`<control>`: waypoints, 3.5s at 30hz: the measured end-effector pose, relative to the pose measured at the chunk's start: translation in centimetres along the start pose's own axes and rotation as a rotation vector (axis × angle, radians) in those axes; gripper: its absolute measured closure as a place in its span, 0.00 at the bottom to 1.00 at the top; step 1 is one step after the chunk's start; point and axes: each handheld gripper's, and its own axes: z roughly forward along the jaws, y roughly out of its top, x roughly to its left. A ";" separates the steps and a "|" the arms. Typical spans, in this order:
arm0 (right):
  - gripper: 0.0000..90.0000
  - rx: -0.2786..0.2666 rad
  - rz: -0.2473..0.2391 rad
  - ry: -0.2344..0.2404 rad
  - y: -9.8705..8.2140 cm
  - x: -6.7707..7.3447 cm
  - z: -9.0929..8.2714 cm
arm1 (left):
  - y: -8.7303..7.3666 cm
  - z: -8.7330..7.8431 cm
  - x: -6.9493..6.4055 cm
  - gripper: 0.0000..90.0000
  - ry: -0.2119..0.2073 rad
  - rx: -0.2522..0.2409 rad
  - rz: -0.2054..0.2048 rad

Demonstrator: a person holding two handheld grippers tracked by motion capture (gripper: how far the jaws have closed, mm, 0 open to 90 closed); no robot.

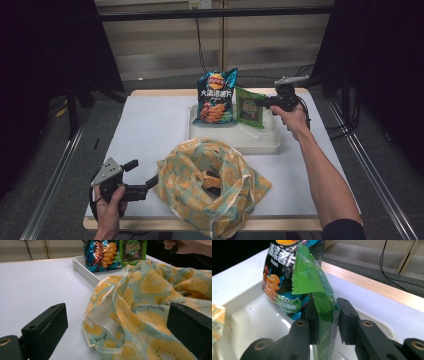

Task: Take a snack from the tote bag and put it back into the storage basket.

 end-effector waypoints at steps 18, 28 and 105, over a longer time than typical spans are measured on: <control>0.74 0.050 -0.011 -0.098 0.2 -1.0 0.9 | 0.0 -0.2 -0.1 0.04 -0.008 0.011 0.009; 0.74 0.025 0.019 -0.161 0.4 -2.1 0.9 | -0.1 -0.1 -0.1 0.04 -0.009 0.015 0.012; 1.00 0.326 0.025 0.056 -5.5 1.8 2.6 | 0.0 0.0 -0.3 0.04 -0.019 0.023 0.026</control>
